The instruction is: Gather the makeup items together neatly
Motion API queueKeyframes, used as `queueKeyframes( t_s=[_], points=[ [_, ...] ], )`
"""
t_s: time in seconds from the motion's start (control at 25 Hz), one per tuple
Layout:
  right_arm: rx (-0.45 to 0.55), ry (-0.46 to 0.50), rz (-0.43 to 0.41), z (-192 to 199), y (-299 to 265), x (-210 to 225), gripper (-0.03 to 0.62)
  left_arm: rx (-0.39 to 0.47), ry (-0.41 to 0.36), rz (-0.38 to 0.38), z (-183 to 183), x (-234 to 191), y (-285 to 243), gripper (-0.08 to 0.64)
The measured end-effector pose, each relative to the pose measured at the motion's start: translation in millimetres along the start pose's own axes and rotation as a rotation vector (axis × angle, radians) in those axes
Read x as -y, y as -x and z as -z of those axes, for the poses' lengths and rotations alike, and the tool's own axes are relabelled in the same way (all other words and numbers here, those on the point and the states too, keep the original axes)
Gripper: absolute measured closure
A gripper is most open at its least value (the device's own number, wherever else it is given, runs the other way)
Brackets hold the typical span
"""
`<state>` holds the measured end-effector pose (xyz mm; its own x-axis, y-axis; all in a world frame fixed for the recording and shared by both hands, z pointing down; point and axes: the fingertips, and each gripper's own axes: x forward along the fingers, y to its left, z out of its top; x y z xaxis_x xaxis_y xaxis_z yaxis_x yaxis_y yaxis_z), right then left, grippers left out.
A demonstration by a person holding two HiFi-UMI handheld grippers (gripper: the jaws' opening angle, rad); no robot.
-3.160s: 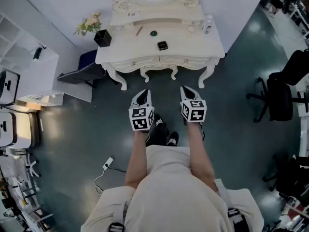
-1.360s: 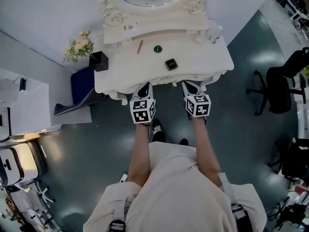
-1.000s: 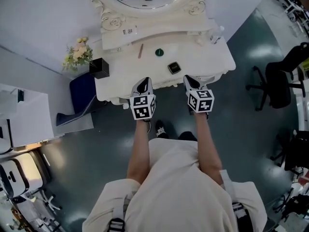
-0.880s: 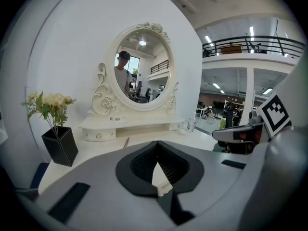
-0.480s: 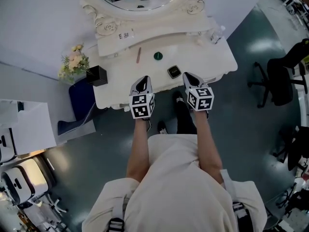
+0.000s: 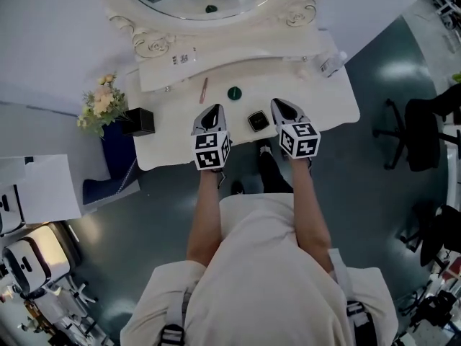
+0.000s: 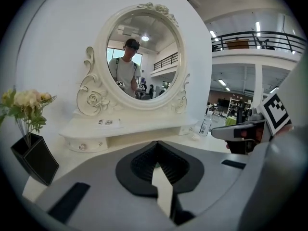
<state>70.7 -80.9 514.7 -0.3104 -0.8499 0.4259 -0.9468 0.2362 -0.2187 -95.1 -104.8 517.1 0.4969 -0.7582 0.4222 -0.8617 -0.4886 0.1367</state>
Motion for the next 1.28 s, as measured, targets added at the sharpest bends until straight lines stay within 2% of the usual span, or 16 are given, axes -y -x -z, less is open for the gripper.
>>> queueKeyframes(
  t_s=[0.4, 0.44, 0.48, 0.56, 0.72, 0.8, 1.08, 1.28],
  points=[
    [-0.170, 0.026, -0.069, 71.1, -32.3, 13.7, 0.546, -0.157, 0.062, 0.024, 72.3, 26.6, -47.5, 0.545],
    [-0.190, 0.032, -0.076, 78.8, -34.1, 12.9, 0.536, -0.169, 0.066, 0.027, 78.6, 29.3, -50.2, 0.545],
    [-0.210, 0.035, -0.085, 86.4, -35.9, 11.4, 0.489, -0.181, 0.071, 0.030, 84.2, 31.4, -52.1, 0.545],
    [-0.246, 0.038, -0.096, 100.3, -39.7, 7.9, 0.433, -0.198, 0.080, 0.031, 93.0, 33.9, -54.4, 0.545],
    [-0.291, 0.022, -0.096, 117.6, -47.2, -0.4, 0.329, -0.210, 0.083, 0.034, 100.5, 35.4, -55.2, 0.545],
    [-0.306, 0.015, -0.093, 121.6, -50.3, -5.9, 0.304, -0.210, 0.082, 0.031, 101.1, 33.6, -53.6, 0.545],
    [-0.417, 0.082, -0.031, 150.6, -58.4, -12.6, 0.279, -0.211, 0.075, 0.030, 101.2, 33.7, -44.5, 0.545],
    [-0.456, 0.138, 0.017, 156.6, -61.3, -16.0, 0.279, -0.217, 0.069, 0.029, 102.5, 32.0, -39.7, 0.545]
  ],
)
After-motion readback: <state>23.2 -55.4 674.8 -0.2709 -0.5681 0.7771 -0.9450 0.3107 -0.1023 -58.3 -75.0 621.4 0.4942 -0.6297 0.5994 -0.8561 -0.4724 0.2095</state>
